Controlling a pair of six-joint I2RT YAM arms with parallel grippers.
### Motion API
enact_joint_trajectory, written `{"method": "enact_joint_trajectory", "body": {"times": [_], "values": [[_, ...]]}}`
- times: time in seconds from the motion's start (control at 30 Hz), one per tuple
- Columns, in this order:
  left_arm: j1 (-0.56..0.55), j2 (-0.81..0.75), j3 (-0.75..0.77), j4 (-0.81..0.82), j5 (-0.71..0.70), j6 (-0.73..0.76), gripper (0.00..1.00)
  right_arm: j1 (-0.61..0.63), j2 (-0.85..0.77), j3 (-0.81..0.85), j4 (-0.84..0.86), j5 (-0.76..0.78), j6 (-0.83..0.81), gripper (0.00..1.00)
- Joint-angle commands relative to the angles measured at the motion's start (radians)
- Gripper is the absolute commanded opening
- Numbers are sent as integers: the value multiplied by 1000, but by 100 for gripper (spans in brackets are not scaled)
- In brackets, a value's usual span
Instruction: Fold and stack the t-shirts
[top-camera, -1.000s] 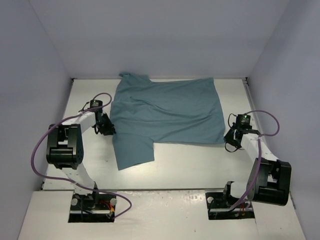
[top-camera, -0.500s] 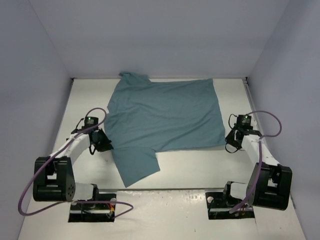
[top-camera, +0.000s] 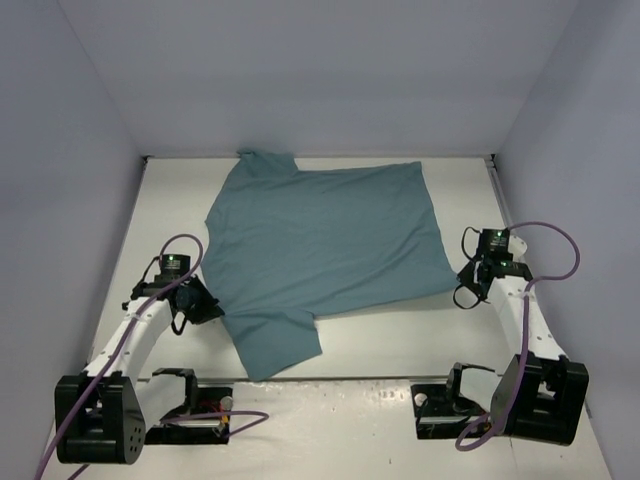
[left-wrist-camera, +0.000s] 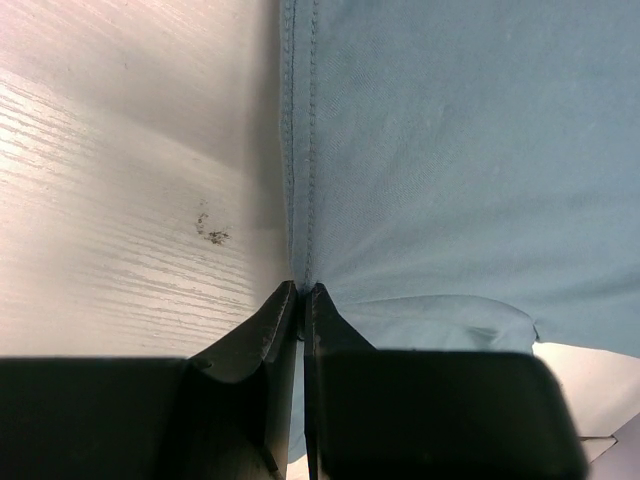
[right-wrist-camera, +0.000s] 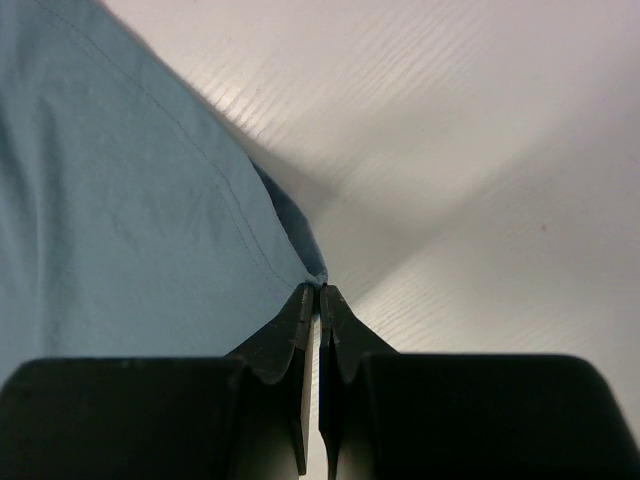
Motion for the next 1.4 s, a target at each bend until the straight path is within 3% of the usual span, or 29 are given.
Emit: {"method": "enact_joint_trajectory", "body": {"times": [0.0,1.0,1.37], "values": [[12,33,68,-12,-32,6,0,-2,30,47,-23,56,15,0],[59,-10,240,-82,-26,108,0,-2,-91,91,-49,39,-11,0],[68,54,331,-90,-22,120,0,-2,11,226,-58,26,-55,0]]}}
